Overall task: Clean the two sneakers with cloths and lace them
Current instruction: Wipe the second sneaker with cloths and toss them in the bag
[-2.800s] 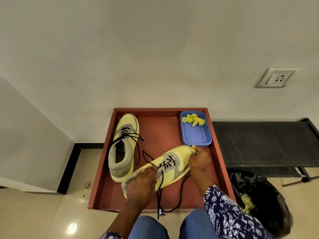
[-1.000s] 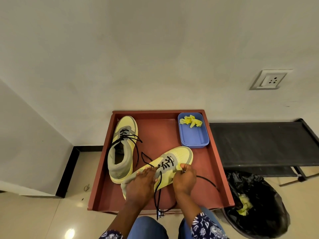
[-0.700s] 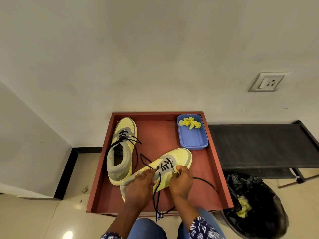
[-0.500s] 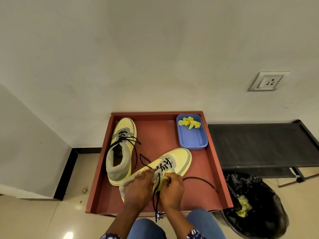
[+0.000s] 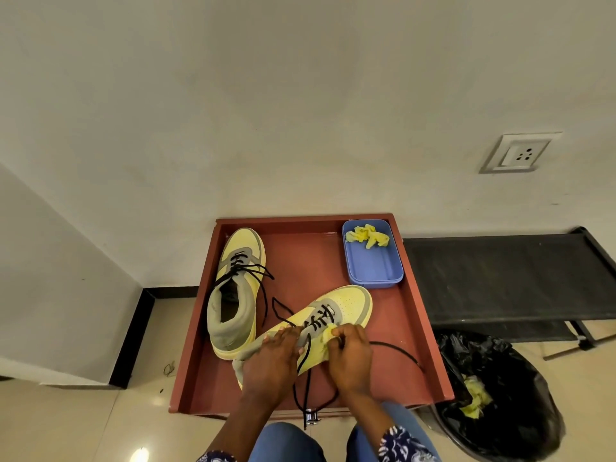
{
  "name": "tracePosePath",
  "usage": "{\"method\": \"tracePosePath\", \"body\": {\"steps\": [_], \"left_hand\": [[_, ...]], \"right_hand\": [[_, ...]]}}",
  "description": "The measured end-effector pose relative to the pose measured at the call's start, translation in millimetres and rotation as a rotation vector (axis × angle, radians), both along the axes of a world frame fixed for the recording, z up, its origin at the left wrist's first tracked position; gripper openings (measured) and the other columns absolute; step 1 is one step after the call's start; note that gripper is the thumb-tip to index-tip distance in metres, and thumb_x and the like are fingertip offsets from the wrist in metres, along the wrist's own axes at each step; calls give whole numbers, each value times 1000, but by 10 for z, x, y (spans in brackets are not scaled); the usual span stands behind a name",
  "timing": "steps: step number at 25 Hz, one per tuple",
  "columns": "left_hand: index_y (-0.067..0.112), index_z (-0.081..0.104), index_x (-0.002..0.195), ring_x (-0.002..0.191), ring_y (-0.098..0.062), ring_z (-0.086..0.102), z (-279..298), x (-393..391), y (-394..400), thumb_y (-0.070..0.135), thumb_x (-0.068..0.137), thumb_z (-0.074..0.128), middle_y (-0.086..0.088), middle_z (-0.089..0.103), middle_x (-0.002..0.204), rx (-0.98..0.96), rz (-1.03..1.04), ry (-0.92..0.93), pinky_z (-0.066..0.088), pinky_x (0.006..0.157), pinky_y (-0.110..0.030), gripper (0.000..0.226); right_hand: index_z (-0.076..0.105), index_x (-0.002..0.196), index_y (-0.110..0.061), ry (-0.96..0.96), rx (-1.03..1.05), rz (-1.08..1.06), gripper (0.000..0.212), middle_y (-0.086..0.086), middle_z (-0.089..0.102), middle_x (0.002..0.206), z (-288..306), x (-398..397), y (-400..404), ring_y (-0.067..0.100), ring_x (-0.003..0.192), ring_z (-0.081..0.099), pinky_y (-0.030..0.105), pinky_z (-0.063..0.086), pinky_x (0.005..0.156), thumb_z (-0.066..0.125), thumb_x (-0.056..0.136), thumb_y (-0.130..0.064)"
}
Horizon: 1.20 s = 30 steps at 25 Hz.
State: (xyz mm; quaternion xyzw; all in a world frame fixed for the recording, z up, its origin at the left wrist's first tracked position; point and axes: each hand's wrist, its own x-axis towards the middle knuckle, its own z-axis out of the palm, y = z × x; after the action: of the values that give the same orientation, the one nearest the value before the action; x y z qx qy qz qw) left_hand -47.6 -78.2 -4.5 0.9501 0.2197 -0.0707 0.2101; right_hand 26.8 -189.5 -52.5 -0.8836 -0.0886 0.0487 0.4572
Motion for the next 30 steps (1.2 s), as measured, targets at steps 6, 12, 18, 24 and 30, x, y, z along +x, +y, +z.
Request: {"method": "tracePosePath", "body": {"steps": [6, 12, 18, 24, 30], "left_hand": [[28, 30, 141, 129, -11, 42, 13, 6, 0, 32, 99, 31, 10, 43, 142, -12, -10, -7, 46, 91, -30, 42], [29, 30, 141, 129, -12, 42, 0, -3, 10, 32, 99, 31, 10, 43, 142, -4, -6, -11, 46, 92, -30, 42], [31, 26, 143, 133, -12, 37, 5, -1, -4, 34, 99, 28, 11, 37, 146, 22, -6, 9, 43, 94, -28, 43], [30, 24, 143, 135, -13, 36, 2, -12, 0, 34, 100, 28, 10, 36, 147, 25, -6, 34, 43, 94, -29, 44], [26, 34, 140, 128, -16, 44, 24, -3, -22, 30, 98, 33, 6, 46, 140, -10, 6, -20, 48, 89, -33, 42]], "right_hand": [[61, 91, 3, 43, -112, -91, 11, 19, 62, 96, 98, 693, -106, 32, 89, 57, 27, 37, 72, 57, 80, 1], [52, 125, -3, 112, -362, 6, 40, 20, 54, 125, 219, 1107, -90, 34, 118, 49, 34, 39, 97, 49, 85, 2], [52, 126, -2, 58, -423, 92, 44, 16, 50, 128, 271, 892, 19, 30, 117, 49, 27, 37, 98, 48, 83, 5], [57, 123, -1, -26, -259, 237, 36, 17, 53, 117, 175, 473, 10, 30, 105, 54, 23, 41, 89, 51, 87, -1], [66, 92, -5, -62, -328, 241, 17, 1, 51, 78, 4, 423, -310, 11, 71, 54, 6, 38, 62, 50, 91, -2]]}}
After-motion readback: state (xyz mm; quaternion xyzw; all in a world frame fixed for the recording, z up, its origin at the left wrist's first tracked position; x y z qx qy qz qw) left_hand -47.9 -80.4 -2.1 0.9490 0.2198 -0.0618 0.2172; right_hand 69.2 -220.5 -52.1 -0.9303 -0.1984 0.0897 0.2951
